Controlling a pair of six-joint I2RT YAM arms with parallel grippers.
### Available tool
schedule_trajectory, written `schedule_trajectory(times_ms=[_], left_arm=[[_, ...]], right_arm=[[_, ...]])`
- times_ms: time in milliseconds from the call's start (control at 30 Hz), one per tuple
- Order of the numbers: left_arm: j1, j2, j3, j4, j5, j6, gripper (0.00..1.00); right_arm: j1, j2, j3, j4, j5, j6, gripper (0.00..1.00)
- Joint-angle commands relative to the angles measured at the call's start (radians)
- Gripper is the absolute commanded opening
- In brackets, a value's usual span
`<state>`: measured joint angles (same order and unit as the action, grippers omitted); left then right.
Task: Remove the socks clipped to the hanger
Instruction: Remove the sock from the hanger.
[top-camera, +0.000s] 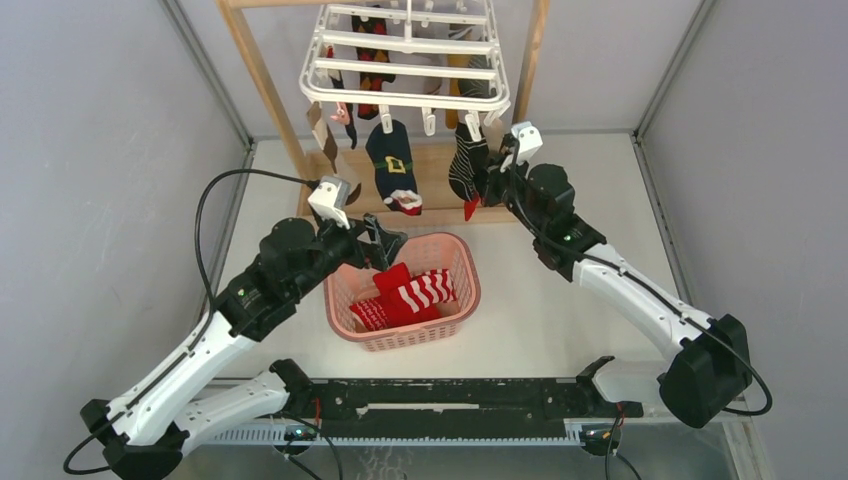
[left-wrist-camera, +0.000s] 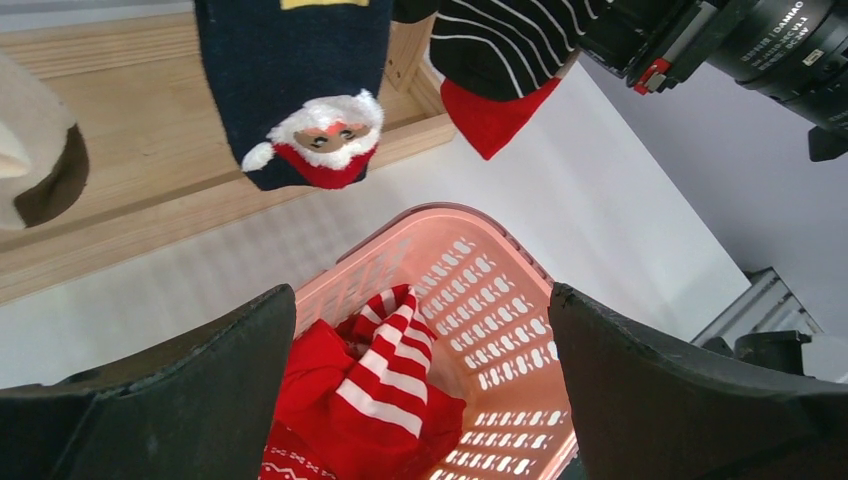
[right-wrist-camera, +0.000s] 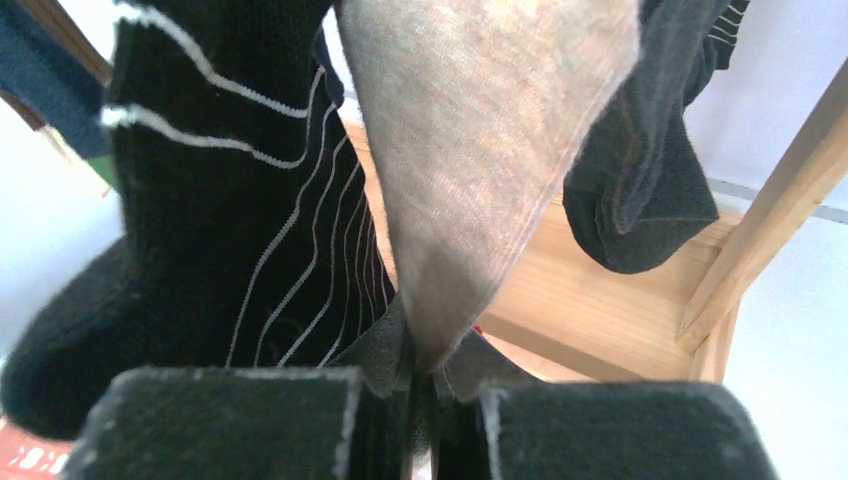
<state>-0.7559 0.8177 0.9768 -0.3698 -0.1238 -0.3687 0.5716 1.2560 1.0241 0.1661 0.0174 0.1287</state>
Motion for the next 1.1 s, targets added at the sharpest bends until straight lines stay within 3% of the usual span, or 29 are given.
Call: schedule_trajectory(times_ms=[0, 800, 1067], left_arm=[[0.004, -0.019, 0.016, 0.023, 0.057, -0.026, 1.0], [-0.021, -0.003, -0.068, 0.138, 0.116, -0.07, 1.0], [-0.034, 0.009, -0.085, 0.169, 0.149, -0.075, 1.0]], right_arm=[[0.029, -0.045, 0.03, 0.007, -0.007, 0.004, 0.08], [0.22, -0.12, 0.031, -0.069, -0.02, 0.044, 0.07], [0.235, -0.129, 0.03, -0.051, -0.125, 0.141, 0.06]])
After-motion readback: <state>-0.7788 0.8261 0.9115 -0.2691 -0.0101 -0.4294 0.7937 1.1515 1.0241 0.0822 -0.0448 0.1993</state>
